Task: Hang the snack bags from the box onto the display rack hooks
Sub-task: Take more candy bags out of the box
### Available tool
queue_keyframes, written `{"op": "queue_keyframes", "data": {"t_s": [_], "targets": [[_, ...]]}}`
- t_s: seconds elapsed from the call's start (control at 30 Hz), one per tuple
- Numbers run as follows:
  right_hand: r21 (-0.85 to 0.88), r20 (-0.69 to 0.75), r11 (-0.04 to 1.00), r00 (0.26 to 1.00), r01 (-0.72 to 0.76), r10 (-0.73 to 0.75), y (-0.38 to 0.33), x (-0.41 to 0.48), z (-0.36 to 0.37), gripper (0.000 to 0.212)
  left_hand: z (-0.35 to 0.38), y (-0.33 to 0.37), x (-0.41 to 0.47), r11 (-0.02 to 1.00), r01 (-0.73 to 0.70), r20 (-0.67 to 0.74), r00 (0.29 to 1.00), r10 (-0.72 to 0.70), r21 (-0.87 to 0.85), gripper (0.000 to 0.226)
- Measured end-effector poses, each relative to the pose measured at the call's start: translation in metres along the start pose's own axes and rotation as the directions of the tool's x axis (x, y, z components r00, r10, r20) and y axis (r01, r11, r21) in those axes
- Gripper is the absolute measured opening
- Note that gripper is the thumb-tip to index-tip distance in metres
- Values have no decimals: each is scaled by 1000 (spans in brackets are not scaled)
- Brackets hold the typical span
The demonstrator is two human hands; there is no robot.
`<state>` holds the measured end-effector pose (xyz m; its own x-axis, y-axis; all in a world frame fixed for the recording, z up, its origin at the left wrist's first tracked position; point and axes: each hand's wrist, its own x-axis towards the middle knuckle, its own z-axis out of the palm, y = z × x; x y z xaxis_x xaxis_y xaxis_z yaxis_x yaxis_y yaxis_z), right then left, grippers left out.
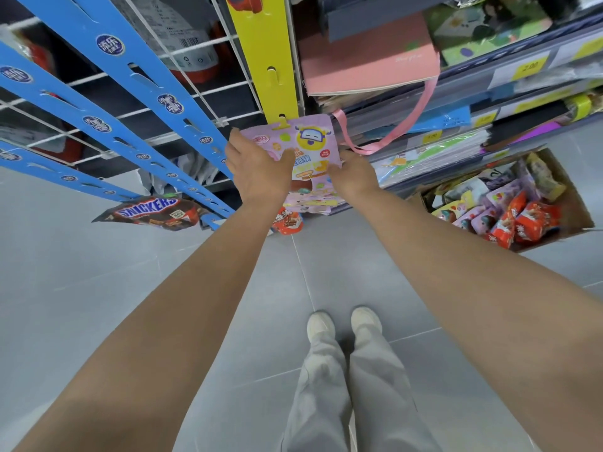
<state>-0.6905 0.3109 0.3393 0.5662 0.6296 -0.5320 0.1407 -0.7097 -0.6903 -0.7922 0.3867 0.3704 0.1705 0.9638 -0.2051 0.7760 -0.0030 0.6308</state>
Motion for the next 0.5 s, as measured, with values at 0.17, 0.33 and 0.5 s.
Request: {"op": "queue_keyframes", "data": {"t_s": [0.17, 0.33, 0.5], "targets": [[22, 66, 999, 997, -34, 33, 3, -14, -11, 33, 6, 7, -8, 996, 90, 134, 987, -89, 0, 85], [59, 62, 991, 991, -119, 116, 25, -25, -39, 43, 25, 32, -22, 988, 135, 499, 853, -152, 69, 89], [132, 13, 958, 967, -255, 256, 73, -33, -80, 53, 69, 59, -46, 987, -30, 663, 744, -83, 158, 80]]}}
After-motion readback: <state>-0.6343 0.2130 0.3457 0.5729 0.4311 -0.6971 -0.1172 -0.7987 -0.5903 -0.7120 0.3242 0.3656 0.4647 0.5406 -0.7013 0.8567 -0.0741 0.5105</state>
